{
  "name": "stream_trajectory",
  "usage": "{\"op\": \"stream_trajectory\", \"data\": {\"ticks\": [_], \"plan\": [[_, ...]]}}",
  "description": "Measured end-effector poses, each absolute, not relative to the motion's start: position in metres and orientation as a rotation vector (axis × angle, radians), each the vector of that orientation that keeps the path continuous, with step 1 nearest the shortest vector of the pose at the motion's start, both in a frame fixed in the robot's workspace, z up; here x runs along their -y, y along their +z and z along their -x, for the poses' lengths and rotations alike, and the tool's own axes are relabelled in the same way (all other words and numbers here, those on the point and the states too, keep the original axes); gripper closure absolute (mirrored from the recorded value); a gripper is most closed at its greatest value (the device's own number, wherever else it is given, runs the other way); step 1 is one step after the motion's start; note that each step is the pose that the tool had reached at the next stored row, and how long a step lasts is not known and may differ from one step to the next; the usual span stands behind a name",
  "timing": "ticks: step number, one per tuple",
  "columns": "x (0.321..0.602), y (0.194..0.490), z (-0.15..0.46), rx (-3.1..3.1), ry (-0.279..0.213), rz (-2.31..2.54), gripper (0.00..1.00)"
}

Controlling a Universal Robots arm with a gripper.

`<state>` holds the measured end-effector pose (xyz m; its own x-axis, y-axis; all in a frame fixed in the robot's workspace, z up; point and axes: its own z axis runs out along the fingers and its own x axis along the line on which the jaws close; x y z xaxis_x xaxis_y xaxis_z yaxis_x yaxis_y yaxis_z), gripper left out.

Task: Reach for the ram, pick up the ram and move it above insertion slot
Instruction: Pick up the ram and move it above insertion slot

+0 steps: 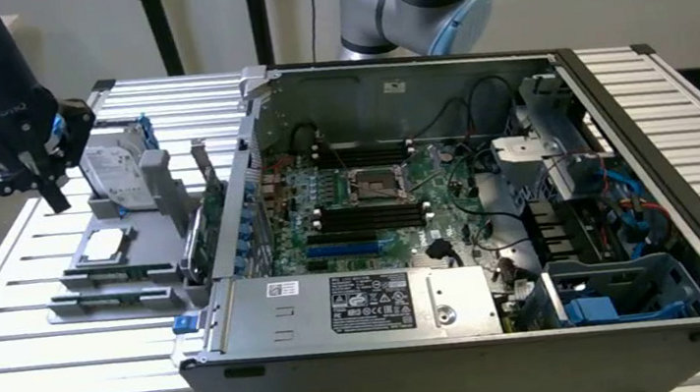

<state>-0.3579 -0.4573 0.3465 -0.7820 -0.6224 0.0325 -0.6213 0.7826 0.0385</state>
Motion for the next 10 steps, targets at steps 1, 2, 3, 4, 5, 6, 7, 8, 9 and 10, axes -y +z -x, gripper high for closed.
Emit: {"op": "stream_trajectory", "data": {"ticks": [1,2,3,4,5,6,7,8,9,10], "plan": [[0.4573,0.3465,0.3579,2.915,-0.039,-1.048,0.89],[0.4573,0.3463,0.3579,2.905,-0.038,-1.075,0.89],[0.4573,0.3462,0.3579,2.895,-0.038,-1.101,0.89],[0.4573,0.3461,0.3579,2.885,-0.037,-1.127,0.89],[0.4573,0.346,0.3579,2.874,-0.037,-1.153,0.89],[0.4573,0.3459,0.3579,2.863,-0.036,-1.179,0.89],[0.4573,0.3458,0.3579,2.852,-0.035,-1.205,0.89],[0.4573,0.3456,0.3578,2.841,-0.035,-1.23,0.89],[0.4573,0.3456,0.3579,2.83,-0.034,-1.255,0.89],[0.4573,0.3454,0.3578,2.817,-0.033,-1.283,0.89]]}}
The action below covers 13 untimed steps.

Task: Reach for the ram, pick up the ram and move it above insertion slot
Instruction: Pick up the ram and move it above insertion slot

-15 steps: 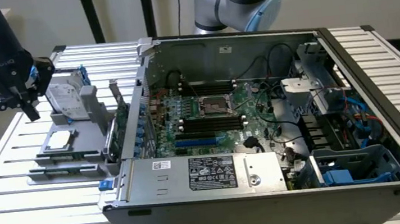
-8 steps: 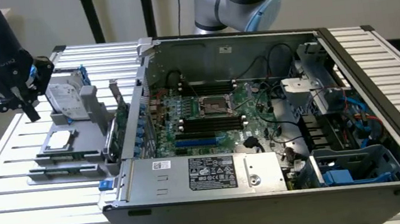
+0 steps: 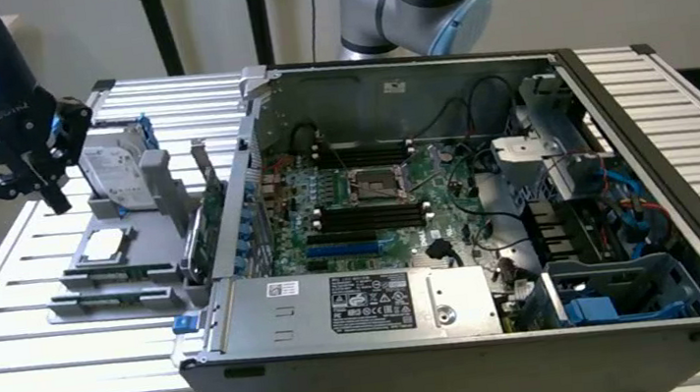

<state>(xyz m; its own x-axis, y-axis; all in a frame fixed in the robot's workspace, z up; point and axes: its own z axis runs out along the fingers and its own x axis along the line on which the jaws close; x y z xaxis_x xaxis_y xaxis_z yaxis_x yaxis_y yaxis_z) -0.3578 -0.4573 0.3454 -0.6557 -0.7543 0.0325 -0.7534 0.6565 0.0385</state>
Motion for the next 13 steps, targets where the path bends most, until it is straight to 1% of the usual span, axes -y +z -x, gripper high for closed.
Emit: {"op": "stream_trajectory", "data": {"ticks": [13], "plan": [[0.4573,0.3428,0.3578,2.645,-0.025,-1.604,0.89]]}}
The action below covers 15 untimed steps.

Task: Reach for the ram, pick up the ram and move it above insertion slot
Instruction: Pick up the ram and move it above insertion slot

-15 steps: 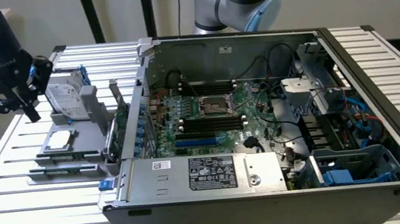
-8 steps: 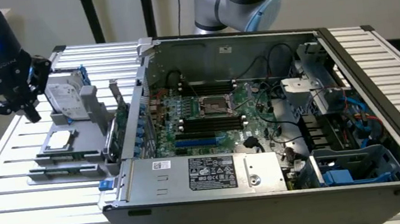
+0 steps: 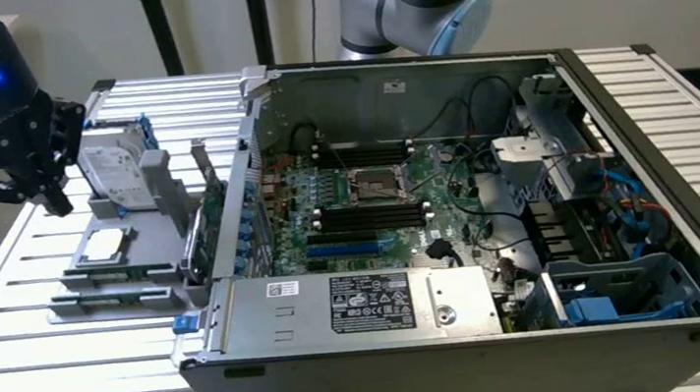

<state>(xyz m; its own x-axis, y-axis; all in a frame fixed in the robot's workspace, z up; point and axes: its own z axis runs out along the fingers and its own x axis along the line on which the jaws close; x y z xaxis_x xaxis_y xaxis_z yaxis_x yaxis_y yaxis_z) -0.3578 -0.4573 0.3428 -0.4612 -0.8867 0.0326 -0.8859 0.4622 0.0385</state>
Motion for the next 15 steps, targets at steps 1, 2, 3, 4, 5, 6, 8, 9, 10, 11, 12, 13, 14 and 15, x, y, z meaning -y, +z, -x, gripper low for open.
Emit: {"op": "stream_trajectory", "data": {"ticks": [1,2,3,4,5,6,8,9,10,11,12,13,14,15], "plan": [[0.4573,0.3423,0.3578,2.63,-0.024,-1.628,0.89],[0.4573,0.3419,0.3579,2.616,-0.023,-1.652,0.89],[0.4573,0.3414,0.3578,2.6,-0.023,-1.675,0.89],[0.4573,0.3408,0.3578,2.585,-0.022,-1.698,0.89],[0.4573,0.3402,0.3579,2.57,-0.022,-1.722,0.89],[0.4573,0.3395,0.3579,2.553,-0.021,-1.747,0.89],[0.4573,0.3381,0.3579,2.521,-0.021,-1.793,0.89],[0.4573,0.3373,0.3578,2.505,-0.021,-1.816,0.89],[0.4573,0.3367,0.3578,2.488,-0.021,-1.839,0.89],[0.4573,0.3361,0.3578,2.472,-0.021,-1.861,0.89],[0.4573,0.3356,0.3578,2.456,-0.022,-1.884,0.89],[0.4573,0.3353,0.3579,2.439,-0.022,-1.906,0.89],[0.4573,0.3351,0.3579,2.422,-0.023,-1.928,0.89],[0.4573,0.335,0.3579,2.405,-0.025,-1.95,0.89]]}}
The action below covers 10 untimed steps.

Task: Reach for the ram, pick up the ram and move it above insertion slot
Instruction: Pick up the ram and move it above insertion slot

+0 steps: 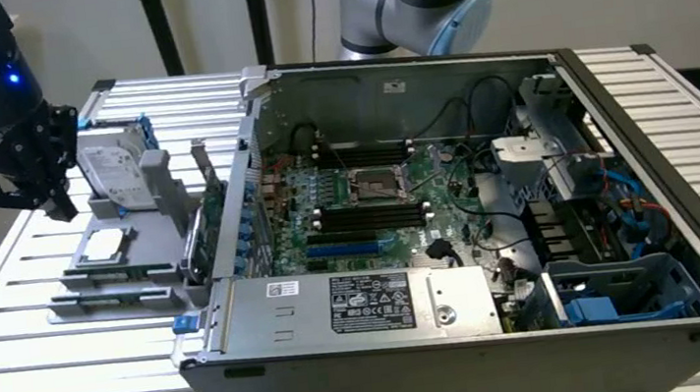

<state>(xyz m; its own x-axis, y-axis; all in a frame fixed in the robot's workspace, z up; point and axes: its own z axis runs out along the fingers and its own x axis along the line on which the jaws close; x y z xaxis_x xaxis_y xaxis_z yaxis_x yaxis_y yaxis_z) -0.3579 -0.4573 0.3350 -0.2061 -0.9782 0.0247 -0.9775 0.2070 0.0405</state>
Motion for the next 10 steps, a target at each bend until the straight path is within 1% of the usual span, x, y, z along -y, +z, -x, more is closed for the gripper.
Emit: {"op": "stream_trajectory", "data": {"ticks": [10], "plan": [[0.4573,0.3343,0.3579,2.22,-0.024,-2.162,0.89]]}}
